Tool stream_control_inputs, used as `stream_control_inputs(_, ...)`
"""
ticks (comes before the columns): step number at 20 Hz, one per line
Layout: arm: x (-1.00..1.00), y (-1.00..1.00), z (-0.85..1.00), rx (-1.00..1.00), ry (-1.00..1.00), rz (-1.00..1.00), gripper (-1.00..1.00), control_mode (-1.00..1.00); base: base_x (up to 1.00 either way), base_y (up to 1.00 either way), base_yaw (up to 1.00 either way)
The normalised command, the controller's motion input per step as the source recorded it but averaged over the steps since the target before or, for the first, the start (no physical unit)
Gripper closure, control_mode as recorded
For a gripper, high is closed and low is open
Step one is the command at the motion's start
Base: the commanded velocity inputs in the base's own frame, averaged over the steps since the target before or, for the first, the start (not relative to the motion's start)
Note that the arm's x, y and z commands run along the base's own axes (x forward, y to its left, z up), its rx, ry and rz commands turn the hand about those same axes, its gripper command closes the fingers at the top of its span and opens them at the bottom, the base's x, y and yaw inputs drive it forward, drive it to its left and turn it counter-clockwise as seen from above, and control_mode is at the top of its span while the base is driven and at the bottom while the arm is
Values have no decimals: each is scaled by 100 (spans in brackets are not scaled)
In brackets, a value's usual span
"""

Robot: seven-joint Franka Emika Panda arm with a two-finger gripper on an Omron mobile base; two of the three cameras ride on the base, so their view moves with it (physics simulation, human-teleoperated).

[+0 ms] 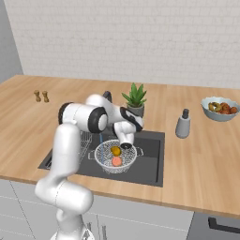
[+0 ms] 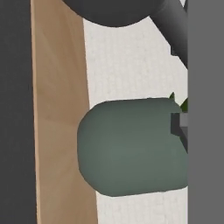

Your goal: Put the colander in the sink, put the peach, mango in the colander, and turn on the sink faucet and pour water over the colander.

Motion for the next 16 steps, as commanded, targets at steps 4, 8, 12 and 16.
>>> stream_control_inputs(4,26,-100,0,15,0,-3,100,-100,0,0,0)
stream_control_inputs(8,10,-100,41,22,-4,-2,100,-100,0,0,0)
stream_control_inputs(12,-7,-86,100,38,-30,9,100,-100,0,0,0)
stream_control_inputs(16,-41,-70,100,31,-34,8,100,-100,0,0,0)
